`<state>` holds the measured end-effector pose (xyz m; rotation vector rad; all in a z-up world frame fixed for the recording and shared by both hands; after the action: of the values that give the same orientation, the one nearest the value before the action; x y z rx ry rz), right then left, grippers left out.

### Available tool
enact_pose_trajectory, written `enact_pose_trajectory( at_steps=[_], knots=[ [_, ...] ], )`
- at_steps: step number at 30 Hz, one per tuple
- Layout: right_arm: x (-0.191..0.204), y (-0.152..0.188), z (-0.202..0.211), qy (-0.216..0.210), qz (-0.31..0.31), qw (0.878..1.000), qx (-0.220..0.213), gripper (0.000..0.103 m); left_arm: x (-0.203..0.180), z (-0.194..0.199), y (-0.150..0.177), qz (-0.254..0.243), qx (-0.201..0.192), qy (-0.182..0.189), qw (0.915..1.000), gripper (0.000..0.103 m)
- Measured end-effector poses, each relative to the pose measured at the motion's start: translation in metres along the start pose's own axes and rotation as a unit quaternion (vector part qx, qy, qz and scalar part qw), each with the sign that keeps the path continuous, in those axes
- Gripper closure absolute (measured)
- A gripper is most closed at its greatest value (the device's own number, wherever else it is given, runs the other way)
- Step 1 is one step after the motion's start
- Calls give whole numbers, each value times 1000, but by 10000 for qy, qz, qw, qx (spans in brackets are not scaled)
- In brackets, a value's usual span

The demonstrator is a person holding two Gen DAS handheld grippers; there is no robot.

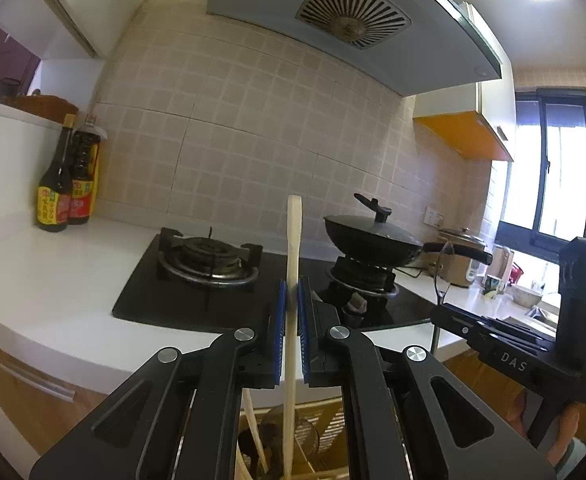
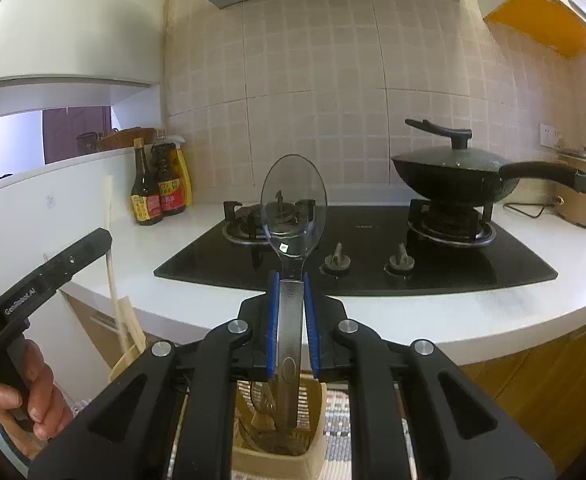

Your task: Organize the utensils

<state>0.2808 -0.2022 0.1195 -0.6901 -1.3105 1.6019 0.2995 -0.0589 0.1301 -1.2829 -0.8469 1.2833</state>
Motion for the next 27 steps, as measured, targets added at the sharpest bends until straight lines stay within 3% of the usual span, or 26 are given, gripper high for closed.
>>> enact_pose_trajectory(
  at_steps=[5,10,13,18,23,27],
  knots=[
    [2,5,12,-101,-150,9998,127,91,2,17,-4,-24,-3,38,10000,76],
    [12,14,30,-183,-148,9994,261,91,8,42,-5,129,55,132,9998,63],
    [20,20,44,-157,-105,9994,292,91,12,60,-4,198,109,164,9996,63],
    [35,34,74,-228,-147,9991,330,91,13,91,3,247,209,188,9993,54],
    [52,48,104,-234,-109,9992,309,80,9,130,13,203,166,104,9996,27],
    [60,68,124,-320,-273,9985,359,77,10,153,24,195,103,-211,9995,17]
  ],
)
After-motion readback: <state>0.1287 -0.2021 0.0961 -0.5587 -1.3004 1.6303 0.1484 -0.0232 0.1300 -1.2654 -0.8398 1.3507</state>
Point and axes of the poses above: each gripper's, at about its wrist camera, not at the fingertips, and z roughly against the way its jaws point, x to its left, y to its underside, the point moved 9 cm from there along -z, roughly the way its jaws point, and after that the axes turned 14 degrees about -y, right-handed, at the moved point
